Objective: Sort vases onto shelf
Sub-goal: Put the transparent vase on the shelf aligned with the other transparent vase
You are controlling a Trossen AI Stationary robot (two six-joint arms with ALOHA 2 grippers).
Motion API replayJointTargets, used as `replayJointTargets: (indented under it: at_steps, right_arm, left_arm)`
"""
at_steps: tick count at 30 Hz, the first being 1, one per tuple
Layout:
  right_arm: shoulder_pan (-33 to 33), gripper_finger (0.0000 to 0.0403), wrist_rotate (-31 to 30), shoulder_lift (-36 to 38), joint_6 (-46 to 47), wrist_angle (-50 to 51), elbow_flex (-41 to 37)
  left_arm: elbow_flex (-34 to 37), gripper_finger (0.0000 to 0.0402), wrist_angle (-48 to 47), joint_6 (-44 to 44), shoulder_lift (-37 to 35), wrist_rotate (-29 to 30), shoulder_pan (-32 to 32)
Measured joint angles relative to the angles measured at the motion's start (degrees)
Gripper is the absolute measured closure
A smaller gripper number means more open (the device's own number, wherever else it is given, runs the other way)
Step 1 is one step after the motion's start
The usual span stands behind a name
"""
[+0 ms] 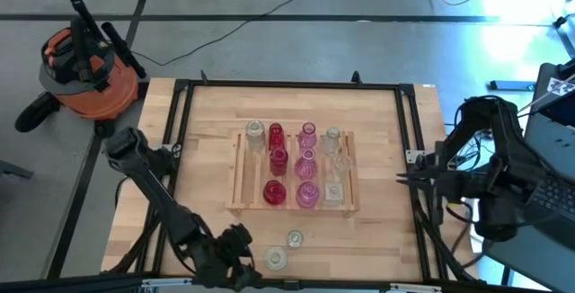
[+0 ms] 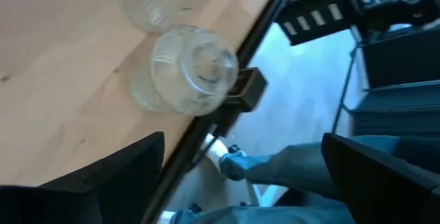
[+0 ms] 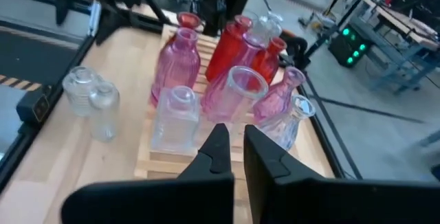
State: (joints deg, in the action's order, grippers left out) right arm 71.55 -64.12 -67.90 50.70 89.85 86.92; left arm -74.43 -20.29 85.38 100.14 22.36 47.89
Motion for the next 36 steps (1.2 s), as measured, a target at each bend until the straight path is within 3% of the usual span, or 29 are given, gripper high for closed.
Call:
replayJointTargets:
  at_steps: [7,12,16,24,36]
  right_arm:
    - [2.0,0.0402,-1.9,0.2,0.1,0.1,-0.4]
    - [1.9,0.0402,-1.9,0.2,0.0,0.1,-0.4]
    - [1.9,0.0402,-1.9,0.2,0.0,0.1,-0.4]
    - [1.9,0.0402,-0.6,0.2,-0.2,0.2,-0.4]
    - [1.9,0.0402,1.6,0.2,-0.2,0.2,-0.4]
  left_arm:
    - [0.0,0.0015,0.0,-10.0,3.2,1.6,-1.9]
    - [0.0,0.0015,1.0,-10.8,5.7,2.1,-4.6]
    - [0.0,0.0015,2.5,-12.9,7.5,-0.7,-6.9]
    - [-0.1,0.0015,9.8,-30.3,9.3,-2.0,-7.6]
    - [-0.2,0.0015,10.9,-25.6,14.7,-1.9,-7.9]
